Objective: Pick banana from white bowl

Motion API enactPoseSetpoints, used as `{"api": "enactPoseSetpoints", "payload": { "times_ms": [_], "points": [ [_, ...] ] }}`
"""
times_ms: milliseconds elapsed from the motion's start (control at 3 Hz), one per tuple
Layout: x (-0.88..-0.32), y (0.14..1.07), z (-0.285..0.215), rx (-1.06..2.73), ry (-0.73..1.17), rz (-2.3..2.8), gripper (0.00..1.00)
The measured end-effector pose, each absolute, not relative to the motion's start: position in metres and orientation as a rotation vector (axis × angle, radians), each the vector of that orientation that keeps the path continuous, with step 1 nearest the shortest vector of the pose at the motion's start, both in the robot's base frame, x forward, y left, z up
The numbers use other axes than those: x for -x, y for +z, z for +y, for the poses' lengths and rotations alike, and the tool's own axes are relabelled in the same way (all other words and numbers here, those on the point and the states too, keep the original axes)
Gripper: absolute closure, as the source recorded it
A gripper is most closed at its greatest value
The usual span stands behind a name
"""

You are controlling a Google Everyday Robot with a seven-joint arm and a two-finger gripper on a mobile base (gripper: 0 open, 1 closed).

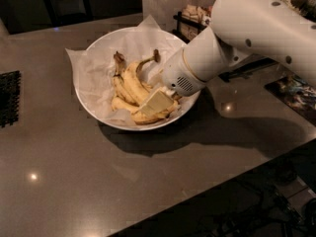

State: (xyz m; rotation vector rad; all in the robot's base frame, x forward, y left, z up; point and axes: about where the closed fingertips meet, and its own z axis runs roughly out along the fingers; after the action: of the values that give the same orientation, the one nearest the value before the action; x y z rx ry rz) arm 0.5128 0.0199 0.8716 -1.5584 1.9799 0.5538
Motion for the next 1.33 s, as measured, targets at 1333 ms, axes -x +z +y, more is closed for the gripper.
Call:
{"api": "enactPoseSetpoints", "payload": {
  "times_ms": [1333],
  "points": [
    [-0.511, 0.896, 0.010, 1.481, 0.514, 1.935, 1.00]
  ]
}}
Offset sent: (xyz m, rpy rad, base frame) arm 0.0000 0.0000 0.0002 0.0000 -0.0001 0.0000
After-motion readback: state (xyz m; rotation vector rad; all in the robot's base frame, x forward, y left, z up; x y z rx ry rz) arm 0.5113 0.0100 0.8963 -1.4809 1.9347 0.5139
